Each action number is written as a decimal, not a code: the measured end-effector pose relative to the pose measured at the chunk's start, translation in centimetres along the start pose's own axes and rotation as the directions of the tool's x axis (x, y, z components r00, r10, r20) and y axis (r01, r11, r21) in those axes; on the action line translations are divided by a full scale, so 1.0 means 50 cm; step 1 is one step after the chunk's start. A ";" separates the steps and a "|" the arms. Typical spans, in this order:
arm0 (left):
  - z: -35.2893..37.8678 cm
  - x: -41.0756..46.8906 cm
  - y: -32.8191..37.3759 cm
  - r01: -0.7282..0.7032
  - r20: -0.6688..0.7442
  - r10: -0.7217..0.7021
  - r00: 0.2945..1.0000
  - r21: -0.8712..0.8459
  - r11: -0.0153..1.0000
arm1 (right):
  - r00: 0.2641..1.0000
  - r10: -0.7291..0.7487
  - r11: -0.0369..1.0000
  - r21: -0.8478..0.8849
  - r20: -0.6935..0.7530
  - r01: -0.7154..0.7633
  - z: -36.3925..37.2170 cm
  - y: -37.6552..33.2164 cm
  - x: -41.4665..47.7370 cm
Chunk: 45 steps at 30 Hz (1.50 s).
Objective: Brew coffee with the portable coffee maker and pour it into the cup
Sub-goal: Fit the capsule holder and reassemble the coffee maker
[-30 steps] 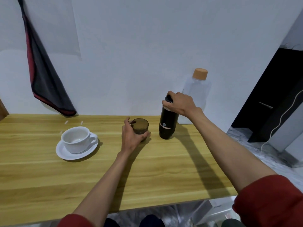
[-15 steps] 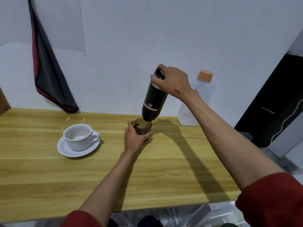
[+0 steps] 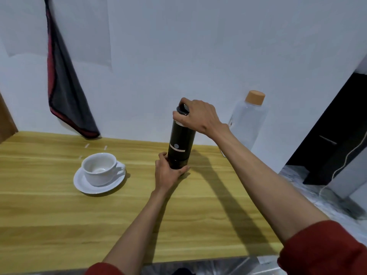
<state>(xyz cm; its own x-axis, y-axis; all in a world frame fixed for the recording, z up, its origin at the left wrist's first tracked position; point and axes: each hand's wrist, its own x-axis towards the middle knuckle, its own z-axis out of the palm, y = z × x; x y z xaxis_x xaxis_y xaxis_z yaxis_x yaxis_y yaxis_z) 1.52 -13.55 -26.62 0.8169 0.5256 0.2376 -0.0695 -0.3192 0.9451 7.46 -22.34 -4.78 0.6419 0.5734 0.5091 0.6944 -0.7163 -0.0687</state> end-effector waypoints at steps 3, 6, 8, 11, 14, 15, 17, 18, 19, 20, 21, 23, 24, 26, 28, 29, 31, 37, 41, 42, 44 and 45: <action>-0.001 -0.004 -0.001 0.004 -0.003 -0.004 1.000 -0.001 1.000 | 1.000 0.003 1.000 0.005 0.016 -0.003 0.003 0.002 0.002; -0.002 -0.005 -0.002 0.007 0.006 -0.007 1.000 0.015 1.000 | 0.999 -0.010 1.000 0.020 0.054 0.009 0.001 0.003 0.005; -0.003 -0.005 -0.003 -0.020 0.016 0.020 1.000 0.024 1.000 | 0.997 -0.019 1.000 0.024 0.079 0.018 -0.001 0.001 0.009; -0.005 -0.004 0.000 -0.033 0.016 0.033 0.999 0.025 0.999 | 0.993 -0.002 1.000 -0.012 0.118 0.003 -0.004 -0.008 0.017; -0.004 -0.005 0.002 -0.038 0.014 0.038 0.999 0.044 0.998 | 0.991 0.065 0.995 -0.077 0.114 -0.056 -0.001 -0.023 0.023; -0.004 -0.005 0.003 -0.036 0.014 0.035 0.999 0.046 0.998 | 0.990 0.094 0.992 -0.097 0.103 -0.084 0.001 -0.028 0.024; -0.005 -0.005 0.003 -0.032 0.013 0.031 0.999 0.048 0.998 | 0.985 0.148 0.979 -0.156 0.084 -0.133 0.004 -0.037 0.024; -0.005 -0.006 0.003 -0.030 0.013 0.030 0.999 0.050 0.998 | 0.983 0.169 0.970 -0.190 0.076 -0.152 0.005 -0.042 0.024; -0.005 -0.006 0.003 -0.031 0.012 0.030 0.999 0.050 0.998 | 0.980 0.187 0.961 -0.219 0.073 -0.167 0.006 -0.045 0.024; -0.004 -0.006 0.003 -0.033 0.013 0.032 0.999 0.050 0.998 | 0.976 0.205 0.954 -0.238 0.073 -0.183 0.007 -0.048 0.024; -0.004 -0.006 0.003 -0.033 0.013 0.033 0.999 0.049 0.998 | 0.971 0.226 0.947 -0.250 0.076 -0.201 0.007 -0.051 0.024; -0.005 -0.007 0.004 -0.034 0.015 0.033 0.999 0.050 0.998 | 0.966 0.245 0.942 -0.258 0.084 -0.217 0.005 -0.053 0.024; -0.006 -0.007 0.004 -0.033 0.017 0.032 0.999 0.048 0.998 | 0.968 0.233 0.948 -0.245 0.095 -0.204 0.003 -0.051 0.024; -0.007 -0.008 0.003 -0.027 0.023 0.026 0.999 0.040 0.999 | 0.973 0.189 0.974 -0.149 0.130 -0.170 -0.004 -0.041 0.021; -0.008 -0.008 0.004 -0.019 0.028 0.019 0.999 0.022 1.000 | 0.974 0.139 0.990 -0.043 0.177 -0.133 -0.015 -0.027 0.019; -0.009 -0.008 0.004 -0.016 0.030 0.015 0.999 0.009 1.000 | 0.974 0.109 0.994 -0.014 0.198 -0.109 -0.020 -0.021 0.017; -0.010 -0.007 0.002 -0.010 0.032 0.010 0.999 -0.008 1.000 | 0.973 0.059 0.998 0.024 0.224 -0.066 -0.024 -0.013 0.018; -0.014 -0.003 0.002 -0.004 0.066 0.007 0.998 -0.038 0.999 | 0.958 -0.064 0.985 0.173 0.279 0.015 -0.031 -0.007 0.022; -0.014 0.001 -0.002 0.010 0.084 -0.005 0.996 -0.059 0.998 | 0.951 -0.072 0.975 0.224 0.302 0.003 -0.030 -0.004 0.019; -0.015 0.001 -0.002 0.010 0.083 -0.005 0.997 -0.058 0.998 | 0.953 -0.072 0.975 0.224 0.293 0.005 -0.030 -0.005 0.020; -0.015 0.001 -0.004 0.003 0.078 0.001 0.997 -0.058 0.998 | 0.954 -0.065 0.979 0.203 0.291 0.005 -0.024 -0.004 0.020; -0.014 0.000 -0.004 -0.004 0.078 0.008 0.997 -0.056 0.998 | 0.954 -0.051 0.985 0.174 0.295 -0.002 -0.020 -0.003 0.020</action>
<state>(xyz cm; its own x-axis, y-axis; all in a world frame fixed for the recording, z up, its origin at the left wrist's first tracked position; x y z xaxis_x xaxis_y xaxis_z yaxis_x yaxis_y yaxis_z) 1.13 -12.93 -26.65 0.8583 0.4602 0.2269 -0.1042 -0.2766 0.9553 7.69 -22.05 -3.42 0.6732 0.7007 0.2362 0.7394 -0.6369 -0.2182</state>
